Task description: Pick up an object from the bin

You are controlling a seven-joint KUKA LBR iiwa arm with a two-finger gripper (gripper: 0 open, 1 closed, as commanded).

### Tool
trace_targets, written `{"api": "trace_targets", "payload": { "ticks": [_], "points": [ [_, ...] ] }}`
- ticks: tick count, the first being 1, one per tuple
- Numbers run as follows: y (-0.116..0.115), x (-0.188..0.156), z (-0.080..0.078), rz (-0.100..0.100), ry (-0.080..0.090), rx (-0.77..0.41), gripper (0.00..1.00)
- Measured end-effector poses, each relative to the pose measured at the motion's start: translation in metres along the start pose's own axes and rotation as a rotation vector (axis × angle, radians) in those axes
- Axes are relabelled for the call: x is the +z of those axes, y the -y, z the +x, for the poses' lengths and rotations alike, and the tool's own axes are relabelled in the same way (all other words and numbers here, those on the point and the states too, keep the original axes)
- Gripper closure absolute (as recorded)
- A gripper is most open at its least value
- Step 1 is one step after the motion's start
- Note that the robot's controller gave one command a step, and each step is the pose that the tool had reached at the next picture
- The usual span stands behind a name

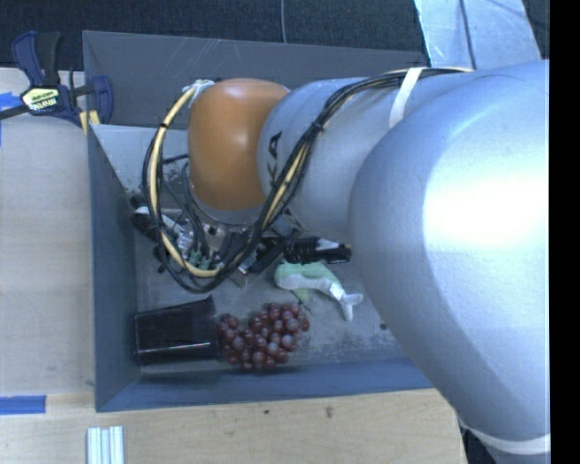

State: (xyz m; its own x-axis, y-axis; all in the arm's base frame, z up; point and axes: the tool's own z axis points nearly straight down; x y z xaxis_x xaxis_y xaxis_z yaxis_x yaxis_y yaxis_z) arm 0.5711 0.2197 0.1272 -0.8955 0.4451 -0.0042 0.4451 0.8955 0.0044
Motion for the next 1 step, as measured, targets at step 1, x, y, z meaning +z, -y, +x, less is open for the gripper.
{"api": "trace_targets", "payload": {
  "ticks": [1],
  "points": [
    [0.0013, -0.0069, 0.0009, 0.005, -0.005, 0.0, 1.0]
  ]
}}
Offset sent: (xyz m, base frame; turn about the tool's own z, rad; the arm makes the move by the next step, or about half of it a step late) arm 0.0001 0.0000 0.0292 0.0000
